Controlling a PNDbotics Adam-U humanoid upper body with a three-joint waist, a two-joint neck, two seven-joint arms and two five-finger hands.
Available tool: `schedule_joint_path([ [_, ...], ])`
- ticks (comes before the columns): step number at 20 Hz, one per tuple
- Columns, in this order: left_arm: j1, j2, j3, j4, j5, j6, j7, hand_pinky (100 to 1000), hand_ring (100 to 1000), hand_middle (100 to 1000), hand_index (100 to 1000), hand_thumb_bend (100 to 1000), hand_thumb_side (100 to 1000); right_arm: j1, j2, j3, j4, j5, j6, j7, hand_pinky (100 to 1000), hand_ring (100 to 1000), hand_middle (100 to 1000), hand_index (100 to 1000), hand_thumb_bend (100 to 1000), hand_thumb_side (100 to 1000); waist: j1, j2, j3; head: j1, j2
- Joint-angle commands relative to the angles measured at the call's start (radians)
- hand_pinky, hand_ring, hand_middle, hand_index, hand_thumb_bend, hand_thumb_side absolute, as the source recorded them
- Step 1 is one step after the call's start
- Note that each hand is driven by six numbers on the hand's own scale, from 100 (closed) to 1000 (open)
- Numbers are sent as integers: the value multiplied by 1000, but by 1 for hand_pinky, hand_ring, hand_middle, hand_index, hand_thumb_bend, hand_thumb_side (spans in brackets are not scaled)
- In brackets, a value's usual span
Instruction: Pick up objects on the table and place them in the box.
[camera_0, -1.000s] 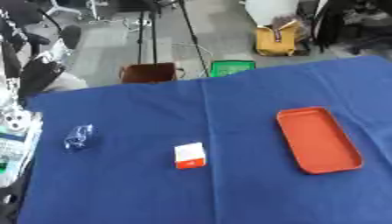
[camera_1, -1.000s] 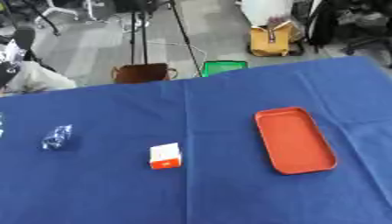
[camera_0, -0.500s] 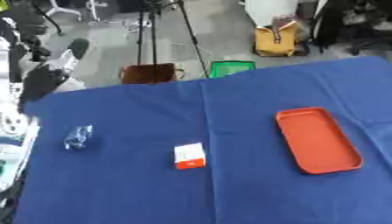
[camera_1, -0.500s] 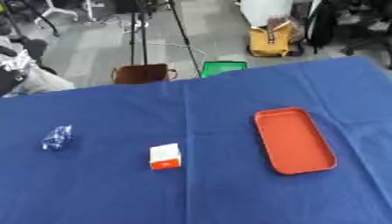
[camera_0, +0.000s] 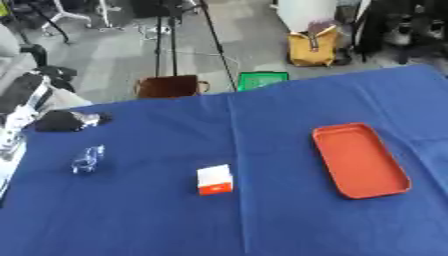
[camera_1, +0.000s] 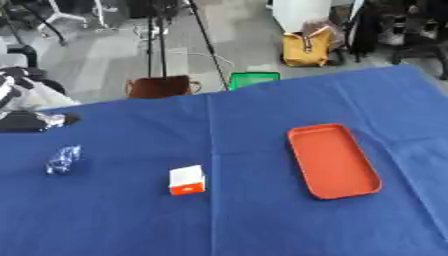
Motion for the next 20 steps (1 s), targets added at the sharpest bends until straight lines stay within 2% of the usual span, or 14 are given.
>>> schedule_joint_path([
  [1,-38,62,-5,83,-52,-16,-71,715,741,730,860,956,511,-10,-21,-7,-16,2,2,-1,608,709,668,834,559,521,-5,-14,-2,2,-1],
  [5,-98,73,-36,213,-52,-26,-91,673,717,747,858,1000,500,-10,-18,-5,-16,0,2,0,608,709,668,834,559,521,-8,-16,-6,6,0],
  [8,-136,75,-57,290,-50,-31,-91,642,699,756,852,1000,488,-10,-17,-4,-16,-1,2,2,608,709,668,834,559,521,-10,-16,-8,7,1],
  [13,-192,63,-98,410,-91,-16,-100,658,691,755,842,1000,477,-10,-13,-3,-16,-4,2,4,608,708,668,834,559,521,-16,-16,-12,11,3],
  [20,-238,62,-134,520,-152,-40,-150,684,689,750,821,1000,458,-10,-11,-2,-16,-5,3,6,609,709,668,834,559,521,-17,-16,-14,14,5],
])
